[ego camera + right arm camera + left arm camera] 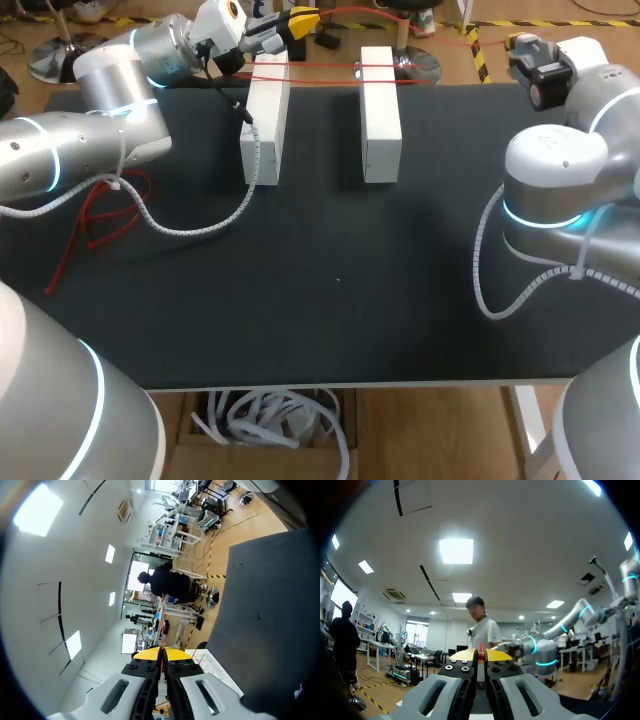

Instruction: Grab the tape and strap the tape.

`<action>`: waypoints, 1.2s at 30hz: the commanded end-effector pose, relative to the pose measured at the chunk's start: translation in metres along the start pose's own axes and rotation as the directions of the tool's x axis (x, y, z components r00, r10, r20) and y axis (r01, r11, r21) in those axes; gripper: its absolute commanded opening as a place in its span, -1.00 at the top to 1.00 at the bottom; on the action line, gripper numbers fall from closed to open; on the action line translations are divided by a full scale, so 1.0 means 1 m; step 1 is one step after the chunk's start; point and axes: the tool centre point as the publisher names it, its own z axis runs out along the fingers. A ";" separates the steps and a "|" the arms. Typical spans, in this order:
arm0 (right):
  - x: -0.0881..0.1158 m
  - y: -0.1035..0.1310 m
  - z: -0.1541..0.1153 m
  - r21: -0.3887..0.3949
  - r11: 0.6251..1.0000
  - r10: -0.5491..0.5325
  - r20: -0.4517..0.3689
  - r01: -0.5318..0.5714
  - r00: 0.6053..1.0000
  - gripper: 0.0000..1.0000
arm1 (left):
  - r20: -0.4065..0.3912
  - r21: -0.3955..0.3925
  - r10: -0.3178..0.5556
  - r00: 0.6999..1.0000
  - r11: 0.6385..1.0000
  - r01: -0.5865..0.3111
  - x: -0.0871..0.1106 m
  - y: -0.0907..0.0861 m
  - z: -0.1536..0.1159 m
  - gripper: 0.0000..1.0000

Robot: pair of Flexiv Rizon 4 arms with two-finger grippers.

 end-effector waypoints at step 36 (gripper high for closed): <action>0.002 0.001 0.000 0.003 1.000 -0.001 0.009 0.001 1.000 1.00 | 0.115 -0.578 0.047 0.992 0.815 0.028 0.007 -0.002 0.009 1.00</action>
